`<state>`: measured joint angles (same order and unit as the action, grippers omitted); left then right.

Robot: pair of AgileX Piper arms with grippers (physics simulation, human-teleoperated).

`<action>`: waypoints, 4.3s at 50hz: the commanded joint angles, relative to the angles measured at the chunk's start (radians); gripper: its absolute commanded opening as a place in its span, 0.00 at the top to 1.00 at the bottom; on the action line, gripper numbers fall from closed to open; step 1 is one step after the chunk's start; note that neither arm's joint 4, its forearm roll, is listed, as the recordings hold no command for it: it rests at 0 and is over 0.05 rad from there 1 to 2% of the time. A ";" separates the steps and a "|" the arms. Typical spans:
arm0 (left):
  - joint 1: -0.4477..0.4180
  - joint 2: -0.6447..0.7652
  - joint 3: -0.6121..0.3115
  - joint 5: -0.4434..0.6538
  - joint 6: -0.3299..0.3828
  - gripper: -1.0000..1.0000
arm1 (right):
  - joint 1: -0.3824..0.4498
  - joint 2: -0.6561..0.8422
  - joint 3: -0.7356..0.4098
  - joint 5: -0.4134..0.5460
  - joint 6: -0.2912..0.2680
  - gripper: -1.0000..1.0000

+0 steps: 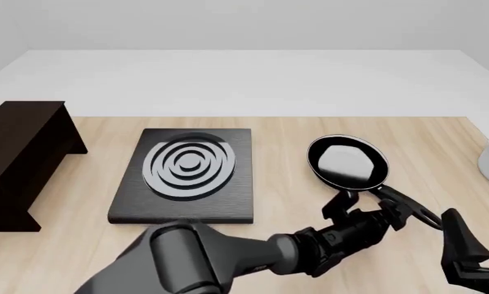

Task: Put the frying pan on top of the cabinet.

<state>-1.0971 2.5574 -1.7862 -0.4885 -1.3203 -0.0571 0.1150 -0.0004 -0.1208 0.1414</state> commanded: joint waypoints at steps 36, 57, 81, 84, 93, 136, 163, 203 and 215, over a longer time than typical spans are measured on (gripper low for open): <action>-0.014 0.111 -0.168 0.065 -0.022 0.00 | -0.010 0.055 -0.001 -0.042 0.015 0.00; -0.014 0.175 -0.247 0.086 -0.034 0.00 | -0.018 0.086 -0.001 -0.070 0.024 0.00; 0.004 0.224 -0.323 0.119 -0.050 0.00 | -0.029 0.075 -0.001 -0.060 0.026 0.00; 0.008 0.229 -0.334 0.126 -0.047 0.00 | -0.029 0.083 0.000 -0.069 0.027 0.00; 0.020 0.261 -0.380 0.145 -0.055 0.00 | -0.028 0.099 0.000 -0.082 0.028 0.00; 0.025 0.317 -0.475 0.218 -0.041 0.00 | -0.040 0.074 -0.001 -0.061 0.040 0.00; 0.031 0.373 -0.560 0.274 -0.048 0.00 | -0.044 0.087 -0.001 -0.073 0.050 0.00; 0.013 0.389 -0.581 0.280 -0.076 0.00 | -0.050 0.109 0.000 -0.091 0.059 0.00; 0.017 0.404 -0.600 0.297 -0.078 0.00 | -0.050 0.098 0.000 -0.080 0.063 0.00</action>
<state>-1.0843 2.8609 -2.4084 -0.2207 -1.4232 -0.1061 0.2152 -0.0005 -0.2035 0.2012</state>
